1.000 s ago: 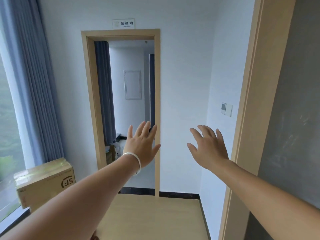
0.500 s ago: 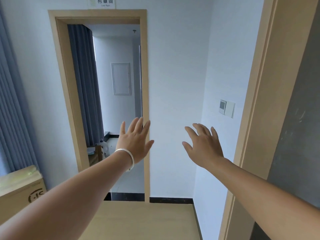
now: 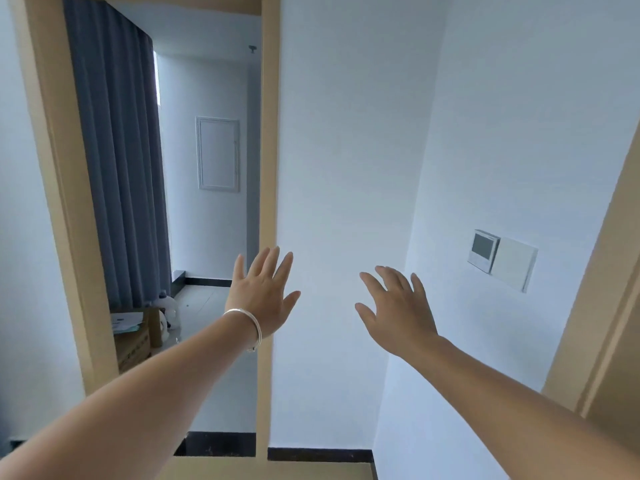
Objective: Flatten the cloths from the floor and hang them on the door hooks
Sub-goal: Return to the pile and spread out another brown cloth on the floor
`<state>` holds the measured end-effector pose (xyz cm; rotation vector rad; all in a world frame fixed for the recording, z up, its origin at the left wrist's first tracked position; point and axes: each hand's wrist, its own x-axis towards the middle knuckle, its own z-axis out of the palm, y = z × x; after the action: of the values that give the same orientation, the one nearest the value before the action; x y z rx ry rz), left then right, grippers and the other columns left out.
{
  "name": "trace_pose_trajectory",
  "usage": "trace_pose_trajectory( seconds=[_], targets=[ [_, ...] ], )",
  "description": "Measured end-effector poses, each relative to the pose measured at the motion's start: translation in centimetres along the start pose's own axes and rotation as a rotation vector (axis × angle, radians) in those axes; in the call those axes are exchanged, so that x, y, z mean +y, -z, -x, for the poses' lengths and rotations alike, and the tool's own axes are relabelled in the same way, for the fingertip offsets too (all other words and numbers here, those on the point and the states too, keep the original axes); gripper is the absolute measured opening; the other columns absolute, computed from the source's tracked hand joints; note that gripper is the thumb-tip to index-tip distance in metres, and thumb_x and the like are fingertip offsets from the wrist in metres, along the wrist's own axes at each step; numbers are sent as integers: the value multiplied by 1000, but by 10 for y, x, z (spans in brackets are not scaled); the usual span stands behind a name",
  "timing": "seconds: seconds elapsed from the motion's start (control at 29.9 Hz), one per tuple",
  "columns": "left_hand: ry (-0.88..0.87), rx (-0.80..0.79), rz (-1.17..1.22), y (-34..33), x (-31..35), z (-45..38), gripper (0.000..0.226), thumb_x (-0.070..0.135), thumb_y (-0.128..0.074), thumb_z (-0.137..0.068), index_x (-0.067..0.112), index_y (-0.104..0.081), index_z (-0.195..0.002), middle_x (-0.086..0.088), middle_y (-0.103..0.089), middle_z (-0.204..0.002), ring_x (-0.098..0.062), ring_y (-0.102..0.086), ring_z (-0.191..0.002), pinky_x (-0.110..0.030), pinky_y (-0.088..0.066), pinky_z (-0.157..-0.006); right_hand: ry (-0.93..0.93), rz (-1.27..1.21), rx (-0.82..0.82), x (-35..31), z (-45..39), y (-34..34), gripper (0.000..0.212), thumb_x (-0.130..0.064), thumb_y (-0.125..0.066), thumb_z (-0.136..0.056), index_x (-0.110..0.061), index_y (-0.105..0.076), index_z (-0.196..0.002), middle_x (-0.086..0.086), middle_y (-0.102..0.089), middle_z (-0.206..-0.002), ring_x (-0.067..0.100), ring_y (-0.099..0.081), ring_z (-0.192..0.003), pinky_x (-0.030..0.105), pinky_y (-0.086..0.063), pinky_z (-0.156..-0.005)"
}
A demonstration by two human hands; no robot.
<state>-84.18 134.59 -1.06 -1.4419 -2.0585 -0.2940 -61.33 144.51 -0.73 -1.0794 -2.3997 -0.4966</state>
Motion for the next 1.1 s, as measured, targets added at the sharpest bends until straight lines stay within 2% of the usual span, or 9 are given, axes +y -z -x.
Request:
trace_pose_trajectory(
  seconds=[0.3, 0.5, 0.67, 0.77, 1.1],
  targets=[
    [73, -87, -85, -93, -59, -67, 68, 57, -25, -96, 23, -6, -152, -2, -10, -159, -21, -5, -147, -54, -8, -117, 105, -76, -30, -22, -125, -102, 56, -50, -33, -98, -28, -25, -148, 2, -24, -156, 18, -17, -144, 47, -8, -117],
    [244, -120, -199, -143, -124, -99, 68, 59, -23, -95, 25, -5, -151, -1, -10, -159, -23, -4, -147, -54, -6, -116, 300, -213, 8, -80, -238, -169, 54, -46, -37, -97, -26, -29, -146, 3, -27, -154, 19, -19, -143, 48, -9, -117],
    [476, -187, -331, -158, -192, -97, 69, 61, -21, -94, 27, -4, -152, 0, -7, -160, -24, -2, -147, -53, -2, -116, 511, -322, 54, -151, -318, -201, 53, -46, -40, -95, -27, -33, -144, 4, -33, -150, 22, -26, -138, 47, -15, -112],
    [578, -215, -404, -155, -226, -77, 70, 61, -21, -94, 25, -4, -152, -2, -8, -160, -24, -3, -147, -55, -3, -116, 625, -411, 52, -202, -343, -216, 54, -46, -39, -96, -27, -32, -146, 5, -30, -153, 23, -23, -141, 48, -12, -113],
    [918, -300, -534, -142, -361, 35, 72, 60, -22, -94, 25, 2, -152, -2, -2, -161, -20, 4, -148, -53, -1, -118, 974, -595, 24, -417, -352, -233, 57, -48, -39, -97, -27, -28, -148, 5, -27, -155, 21, -18, -145, 52, -8, -118]
  ],
)
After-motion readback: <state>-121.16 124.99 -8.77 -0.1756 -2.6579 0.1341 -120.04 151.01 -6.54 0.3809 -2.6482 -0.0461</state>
